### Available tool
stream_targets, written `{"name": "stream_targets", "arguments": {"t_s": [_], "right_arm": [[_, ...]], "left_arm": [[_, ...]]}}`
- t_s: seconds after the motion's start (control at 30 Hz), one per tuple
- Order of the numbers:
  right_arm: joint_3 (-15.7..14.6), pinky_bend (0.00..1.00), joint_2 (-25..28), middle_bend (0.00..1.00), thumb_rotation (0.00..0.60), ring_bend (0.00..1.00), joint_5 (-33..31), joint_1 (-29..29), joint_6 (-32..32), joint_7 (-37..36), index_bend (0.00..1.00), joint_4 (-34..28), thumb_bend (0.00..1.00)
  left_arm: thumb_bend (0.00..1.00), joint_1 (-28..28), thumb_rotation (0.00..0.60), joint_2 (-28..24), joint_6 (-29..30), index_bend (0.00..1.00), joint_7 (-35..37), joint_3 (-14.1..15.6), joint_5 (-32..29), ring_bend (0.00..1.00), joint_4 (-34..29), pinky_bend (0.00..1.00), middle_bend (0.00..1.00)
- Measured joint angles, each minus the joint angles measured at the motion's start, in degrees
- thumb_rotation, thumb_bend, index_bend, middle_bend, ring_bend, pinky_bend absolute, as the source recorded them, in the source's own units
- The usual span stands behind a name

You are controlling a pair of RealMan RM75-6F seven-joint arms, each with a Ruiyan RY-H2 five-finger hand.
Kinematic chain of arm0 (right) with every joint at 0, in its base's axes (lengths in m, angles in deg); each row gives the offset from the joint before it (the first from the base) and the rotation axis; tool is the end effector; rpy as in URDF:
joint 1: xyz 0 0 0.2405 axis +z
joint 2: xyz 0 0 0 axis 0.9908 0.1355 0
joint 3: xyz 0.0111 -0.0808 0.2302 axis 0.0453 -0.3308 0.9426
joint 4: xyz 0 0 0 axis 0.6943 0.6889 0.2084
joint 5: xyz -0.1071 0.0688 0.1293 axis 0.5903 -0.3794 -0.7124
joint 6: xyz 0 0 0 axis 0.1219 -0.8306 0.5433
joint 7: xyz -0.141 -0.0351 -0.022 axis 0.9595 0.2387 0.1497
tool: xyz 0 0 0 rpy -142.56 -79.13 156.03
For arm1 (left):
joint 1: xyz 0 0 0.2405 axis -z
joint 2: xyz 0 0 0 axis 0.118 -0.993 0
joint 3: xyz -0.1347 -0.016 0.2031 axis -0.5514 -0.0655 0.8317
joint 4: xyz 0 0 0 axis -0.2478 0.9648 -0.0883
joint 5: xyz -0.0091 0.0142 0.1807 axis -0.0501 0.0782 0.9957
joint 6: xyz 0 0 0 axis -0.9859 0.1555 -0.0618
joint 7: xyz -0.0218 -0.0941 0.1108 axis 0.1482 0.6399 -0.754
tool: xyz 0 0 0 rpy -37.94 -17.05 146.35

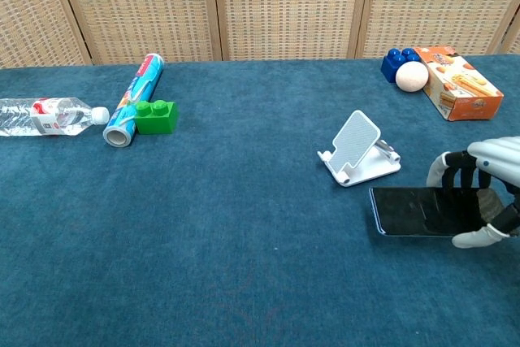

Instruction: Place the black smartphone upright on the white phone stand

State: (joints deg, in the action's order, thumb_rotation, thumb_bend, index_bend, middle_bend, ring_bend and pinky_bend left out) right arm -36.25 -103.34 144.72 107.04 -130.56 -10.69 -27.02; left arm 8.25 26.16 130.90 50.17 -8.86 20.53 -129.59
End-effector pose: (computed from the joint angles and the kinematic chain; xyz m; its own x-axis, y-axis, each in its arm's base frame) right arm -0.2303 -0.2571 0.0318 0.4838 -0.2877 0.8266 -0.8677 -0.2810 0.4101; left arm -0.2876 0.1529 0.1877 0.4998 0.0688 0.8634 0.8646 0.0205 -0.5021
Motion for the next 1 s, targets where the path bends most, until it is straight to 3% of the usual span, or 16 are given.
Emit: {"name": "stream_targets", "arguments": {"t_s": [0.23, 0.43, 0.73, 1.0], "right_arm": [[-0.1, 0.5, 4.0, 0.57, 0.6, 0.57, 6.6, -0.2, -5.6, 3.6, 0.49, -5.7, 0.47], [1.7, 0.5, 6.8, 0.57, 0.6, 0.57, 9.3, 1.5, -6.8, 11.8, 0.49, -9.8, 0.47], [6.1, 0.5, 9.7, 0.57, 0.6, 0.57, 11.0, 6.4, -4.9, 33.1, 0.49, -13.8, 0.47], [9.2, 0.5, 9.8, 0.57, 0.6, 0.57, 7.7, 12.1, 0.2, 58.8, 0.49, -15.6, 0.47]], "left_arm": [[0.0, -0.1, 0.6, -0.3, 0.2, 0.0, 1.0, 0.1, 0.2, 0.0, 0.2, 0.0, 0.0], [0.0, -0.1, 0.6, -0.6, 0.1, 0.0, 1.7, 0.0, 0.2, 0.0, 0.2, 0.0, 0.0], [0.0, 0.0, 0.6, -0.9, 0.1, 0.0, 2.3, 0.0, 0.2, 0.0, 0.1, 0.0, 0.0], [0.0, 0.5, 0.6, -1.2, -1.3, 0.0, 3.1, 0.1, -0.1, 0.0, 0.3, 0.0, 0.0]]}}
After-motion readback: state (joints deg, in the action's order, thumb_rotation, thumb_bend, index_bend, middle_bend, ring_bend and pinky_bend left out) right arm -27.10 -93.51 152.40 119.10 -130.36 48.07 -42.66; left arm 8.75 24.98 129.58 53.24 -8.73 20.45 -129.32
